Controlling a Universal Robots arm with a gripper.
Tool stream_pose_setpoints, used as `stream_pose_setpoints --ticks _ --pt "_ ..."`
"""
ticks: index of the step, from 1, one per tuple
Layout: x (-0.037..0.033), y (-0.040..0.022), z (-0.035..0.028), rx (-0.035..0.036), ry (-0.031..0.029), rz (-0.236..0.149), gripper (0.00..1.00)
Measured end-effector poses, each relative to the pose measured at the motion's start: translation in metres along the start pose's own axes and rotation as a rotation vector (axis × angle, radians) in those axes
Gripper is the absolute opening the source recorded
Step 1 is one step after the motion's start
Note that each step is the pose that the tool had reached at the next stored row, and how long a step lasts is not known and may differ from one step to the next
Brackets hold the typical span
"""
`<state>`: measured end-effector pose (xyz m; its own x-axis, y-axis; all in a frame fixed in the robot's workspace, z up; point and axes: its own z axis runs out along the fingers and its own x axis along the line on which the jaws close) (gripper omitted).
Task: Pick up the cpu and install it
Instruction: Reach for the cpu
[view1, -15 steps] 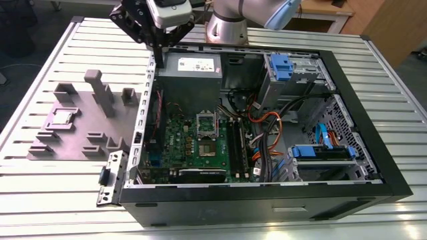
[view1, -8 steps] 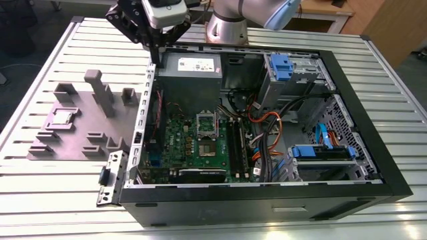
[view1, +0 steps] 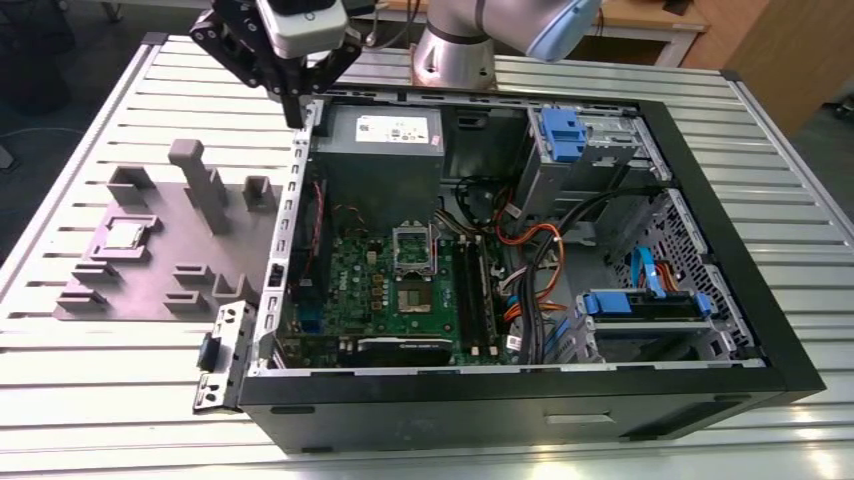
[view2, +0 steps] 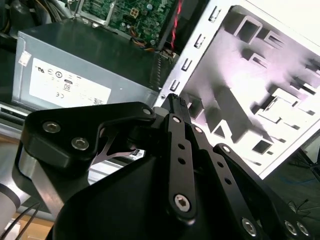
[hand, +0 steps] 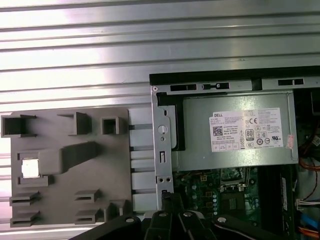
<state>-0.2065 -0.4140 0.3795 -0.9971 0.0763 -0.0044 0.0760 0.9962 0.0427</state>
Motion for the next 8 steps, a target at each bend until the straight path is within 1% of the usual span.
stream_pose_setpoints --ticks 4,8 --pt "0.0104 -0.0008 0.0002 0.0 0.0 0.0 0.11" --pt "0.0232 -0.0018 0.0003 0.0 0.0 0.0 0.11"
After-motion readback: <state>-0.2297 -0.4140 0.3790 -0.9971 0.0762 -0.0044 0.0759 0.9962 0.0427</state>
